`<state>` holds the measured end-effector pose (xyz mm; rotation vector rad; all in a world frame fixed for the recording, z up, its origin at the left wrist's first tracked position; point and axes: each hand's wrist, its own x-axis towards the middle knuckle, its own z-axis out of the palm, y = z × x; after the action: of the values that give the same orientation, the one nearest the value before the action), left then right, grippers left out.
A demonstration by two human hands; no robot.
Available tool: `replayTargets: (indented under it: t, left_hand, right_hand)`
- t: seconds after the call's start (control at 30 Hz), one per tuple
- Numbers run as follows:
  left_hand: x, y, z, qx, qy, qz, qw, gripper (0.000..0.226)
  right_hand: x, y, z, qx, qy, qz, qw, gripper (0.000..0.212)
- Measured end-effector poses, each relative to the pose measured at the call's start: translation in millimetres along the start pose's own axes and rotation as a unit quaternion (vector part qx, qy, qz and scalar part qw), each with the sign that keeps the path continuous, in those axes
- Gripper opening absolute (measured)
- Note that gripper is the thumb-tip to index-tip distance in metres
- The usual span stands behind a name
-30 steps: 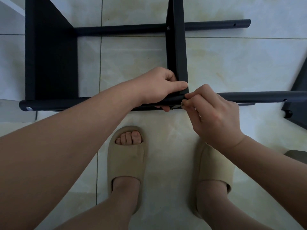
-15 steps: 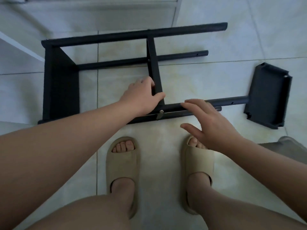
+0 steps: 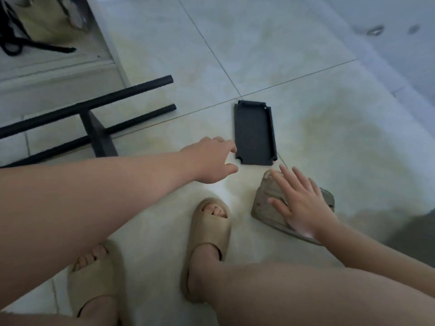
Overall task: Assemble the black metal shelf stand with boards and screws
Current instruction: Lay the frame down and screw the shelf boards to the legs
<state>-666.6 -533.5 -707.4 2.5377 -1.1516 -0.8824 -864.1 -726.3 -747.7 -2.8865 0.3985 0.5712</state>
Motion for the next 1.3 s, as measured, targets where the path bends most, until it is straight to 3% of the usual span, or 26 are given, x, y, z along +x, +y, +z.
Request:
replayTargets:
  t: [0.23,0.37,0.47,0.67,0.77,0.97,1.1,1.3]
  left_hand:
    - [63,71,74,-0.075,-0.094,0.029,0.992,0.063]
    - [76,76,127,-0.154,-0.099,-0.03,0.983,0.071]
    - [80,71,154,-0.224,-0.085,-0.081,0.967,0.065]
    - [86,60,173,-0.299,-0.056,-0.123,0.945,0.031]
    - [88,56,177,-0.307,-0.048,-0.117,0.943,0.017]
    - [89,53,179,-0.32,-0.052,-0.108,0.94,0.017]
    - [88,54,179,-0.324,-0.055,-0.104,0.939,0.017]
    - [89,53,179,-0.332,-0.054,-0.102,0.936,0.018]
  right_hand:
    - [-10,82,36,0.047,-0.002,0.067,0.997,0.069]
    - [0,98,63,0.078,-0.033,0.044,0.995,0.058]
    - [16,100,86,0.083,-0.109,0.055,0.989,0.05]
    - [46,114,125,0.069,-0.194,0.179,0.962,0.026]
    - [53,117,135,0.084,-0.175,0.199,0.96,0.027]
    - [63,117,148,0.104,-0.091,0.211,0.968,0.018]
    - [64,117,150,0.098,-0.039,0.205,0.973,0.026]
    - [69,120,153,0.05,-0.052,0.184,0.98,0.029]
